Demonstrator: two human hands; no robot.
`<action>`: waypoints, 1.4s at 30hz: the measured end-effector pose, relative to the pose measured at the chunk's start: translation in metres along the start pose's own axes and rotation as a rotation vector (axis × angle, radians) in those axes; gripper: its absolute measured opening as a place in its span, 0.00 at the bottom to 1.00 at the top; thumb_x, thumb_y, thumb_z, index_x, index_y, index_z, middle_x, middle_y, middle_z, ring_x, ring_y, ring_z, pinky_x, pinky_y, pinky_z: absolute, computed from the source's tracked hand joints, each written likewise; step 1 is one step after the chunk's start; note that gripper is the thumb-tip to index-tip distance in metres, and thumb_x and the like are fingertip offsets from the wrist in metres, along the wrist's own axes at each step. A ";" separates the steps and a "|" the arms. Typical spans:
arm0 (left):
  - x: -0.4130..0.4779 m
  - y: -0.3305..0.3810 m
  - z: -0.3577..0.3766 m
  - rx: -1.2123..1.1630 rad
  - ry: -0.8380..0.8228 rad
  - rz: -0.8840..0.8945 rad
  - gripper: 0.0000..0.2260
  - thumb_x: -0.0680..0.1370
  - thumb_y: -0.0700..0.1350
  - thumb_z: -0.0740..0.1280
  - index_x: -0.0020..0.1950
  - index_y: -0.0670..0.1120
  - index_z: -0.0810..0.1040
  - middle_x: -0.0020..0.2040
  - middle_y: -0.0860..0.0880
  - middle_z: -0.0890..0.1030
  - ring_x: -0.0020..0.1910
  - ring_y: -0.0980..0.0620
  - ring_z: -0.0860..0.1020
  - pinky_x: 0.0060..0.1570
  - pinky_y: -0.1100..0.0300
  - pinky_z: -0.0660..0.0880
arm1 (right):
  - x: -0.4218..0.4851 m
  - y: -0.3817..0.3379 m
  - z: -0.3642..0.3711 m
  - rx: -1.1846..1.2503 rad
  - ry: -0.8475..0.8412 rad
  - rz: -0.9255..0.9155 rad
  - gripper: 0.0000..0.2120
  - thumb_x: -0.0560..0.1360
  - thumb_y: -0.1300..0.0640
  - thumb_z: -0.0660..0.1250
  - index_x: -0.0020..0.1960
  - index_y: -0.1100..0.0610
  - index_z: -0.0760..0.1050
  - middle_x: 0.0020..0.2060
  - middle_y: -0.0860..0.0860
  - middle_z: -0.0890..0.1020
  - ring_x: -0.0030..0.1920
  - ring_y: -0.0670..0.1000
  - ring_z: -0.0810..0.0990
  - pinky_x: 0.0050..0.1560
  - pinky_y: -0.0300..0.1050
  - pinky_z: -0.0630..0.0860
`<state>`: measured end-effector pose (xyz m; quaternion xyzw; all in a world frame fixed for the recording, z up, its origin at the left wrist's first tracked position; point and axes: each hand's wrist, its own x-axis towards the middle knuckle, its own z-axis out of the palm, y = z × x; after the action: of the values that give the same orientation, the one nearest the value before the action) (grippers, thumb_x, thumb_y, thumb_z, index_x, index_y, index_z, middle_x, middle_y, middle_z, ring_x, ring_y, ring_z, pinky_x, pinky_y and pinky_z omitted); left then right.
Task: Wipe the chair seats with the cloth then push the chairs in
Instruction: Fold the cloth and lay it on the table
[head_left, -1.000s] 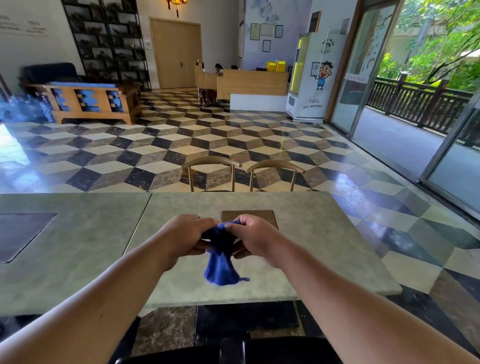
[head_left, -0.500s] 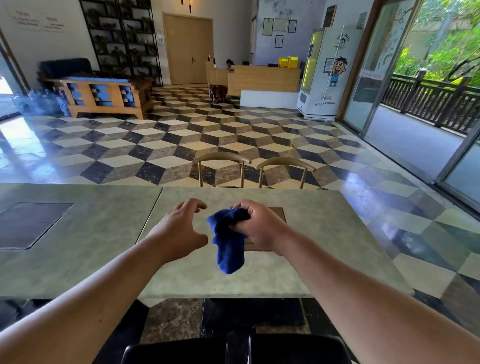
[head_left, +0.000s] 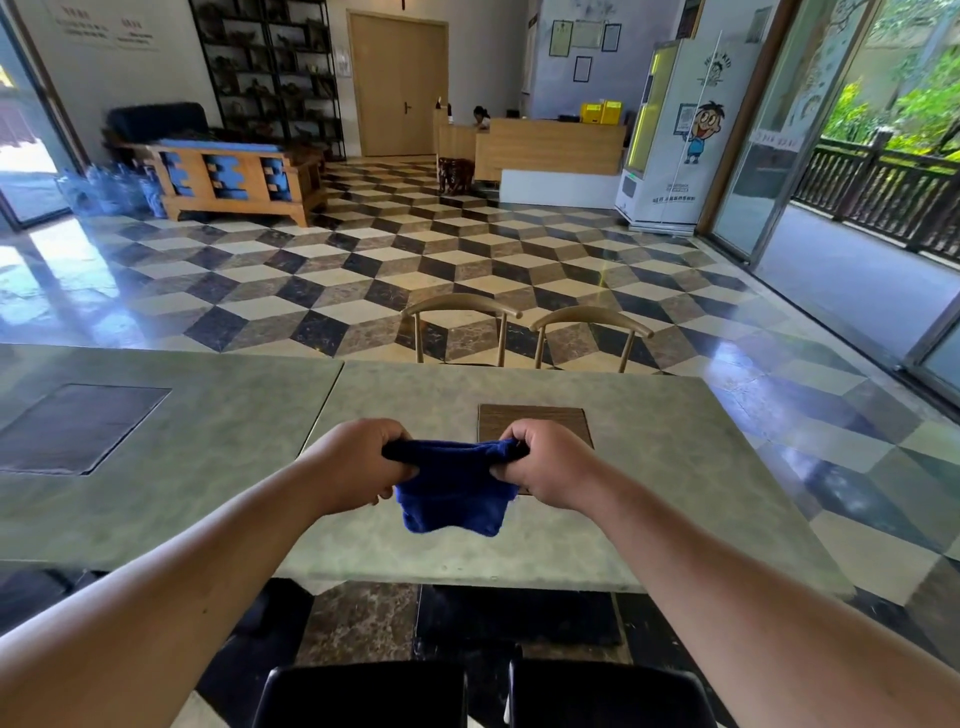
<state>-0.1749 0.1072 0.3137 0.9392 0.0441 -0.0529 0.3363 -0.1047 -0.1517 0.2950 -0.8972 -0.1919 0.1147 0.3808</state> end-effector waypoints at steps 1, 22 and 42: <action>0.001 -0.002 0.000 0.007 -0.011 -0.004 0.06 0.78 0.43 0.73 0.48 0.54 0.83 0.39 0.50 0.87 0.37 0.50 0.85 0.41 0.49 0.84 | 0.000 0.002 0.002 -0.016 -0.015 0.009 0.05 0.74 0.53 0.76 0.45 0.47 0.80 0.39 0.47 0.86 0.39 0.48 0.84 0.43 0.52 0.84; 0.022 -0.096 0.077 0.299 0.000 -0.256 0.41 0.72 0.60 0.75 0.82 0.58 0.62 0.80 0.51 0.68 0.75 0.44 0.70 0.66 0.50 0.72 | 0.041 0.034 0.115 -0.247 -0.101 0.214 0.41 0.77 0.40 0.71 0.83 0.49 0.57 0.79 0.54 0.68 0.76 0.60 0.69 0.71 0.54 0.69; -0.136 -0.165 0.095 0.281 -0.086 -0.234 0.46 0.71 0.64 0.74 0.84 0.57 0.57 0.84 0.52 0.60 0.79 0.43 0.63 0.74 0.44 0.69 | -0.115 0.004 0.200 -0.432 -0.186 0.113 0.45 0.77 0.36 0.70 0.85 0.49 0.53 0.82 0.50 0.63 0.80 0.56 0.61 0.77 0.57 0.64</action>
<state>-0.3359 0.1678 0.1549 0.9623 0.1309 -0.1374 0.1949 -0.2778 -0.0758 0.1621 -0.9527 -0.1958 0.1741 0.1539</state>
